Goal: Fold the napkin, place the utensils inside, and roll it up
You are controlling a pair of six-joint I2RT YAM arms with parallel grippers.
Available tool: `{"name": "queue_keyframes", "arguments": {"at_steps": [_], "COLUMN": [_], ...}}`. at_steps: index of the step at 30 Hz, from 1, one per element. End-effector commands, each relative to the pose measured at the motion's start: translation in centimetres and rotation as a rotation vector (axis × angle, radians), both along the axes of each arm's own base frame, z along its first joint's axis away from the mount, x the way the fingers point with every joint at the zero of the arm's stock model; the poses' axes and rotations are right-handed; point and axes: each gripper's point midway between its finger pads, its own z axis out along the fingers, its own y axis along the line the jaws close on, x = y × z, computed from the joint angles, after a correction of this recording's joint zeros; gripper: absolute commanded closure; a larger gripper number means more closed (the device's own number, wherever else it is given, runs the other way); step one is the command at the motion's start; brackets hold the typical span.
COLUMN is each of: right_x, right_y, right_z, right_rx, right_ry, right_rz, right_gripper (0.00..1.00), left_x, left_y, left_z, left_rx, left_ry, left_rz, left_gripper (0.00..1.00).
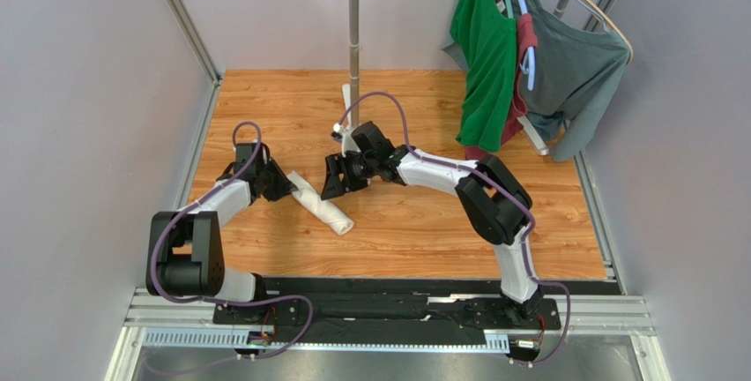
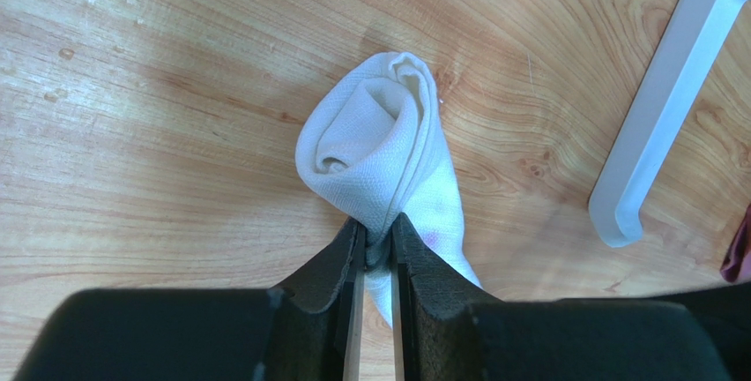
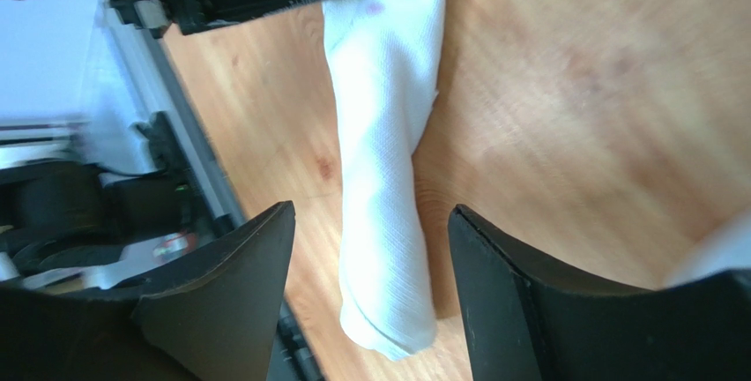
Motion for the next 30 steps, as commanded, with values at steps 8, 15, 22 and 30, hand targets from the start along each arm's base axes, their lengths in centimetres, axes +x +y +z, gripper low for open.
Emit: {"name": "queue_keyframes", "arguments": {"at_steps": [8, 15, 22, 30], "right_x": [-1.3, -2.3, -2.1, -2.3], "right_y": [2.8, 3.9, 3.9, 3.6], "right_z": [3.1, 0.6, -1.3, -3.5], "right_rx": [-0.331, -0.421, -0.474, -0.526], "right_ry": [-0.765, -0.881, -0.921, -0.917], "right_rz": [0.064, 0.113, 0.134, 0.165], "right_gripper": [0.34, 0.37, 0.38, 0.46], "left_x": [0.8, 0.8, 0.9, 1.0], "left_y": [0.2, 0.2, 0.1, 0.0], "left_z": [0.7, 0.8, 0.9, 1.1], "left_rx": [0.024, 0.022, 0.019, 0.016], "left_ry": [-0.018, -0.013, -0.017, -0.021], "left_rz": [-0.019, -0.017, -0.021, -0.021], "left_gripper": [0.80, 0.80, 0.80, 0.80]}}
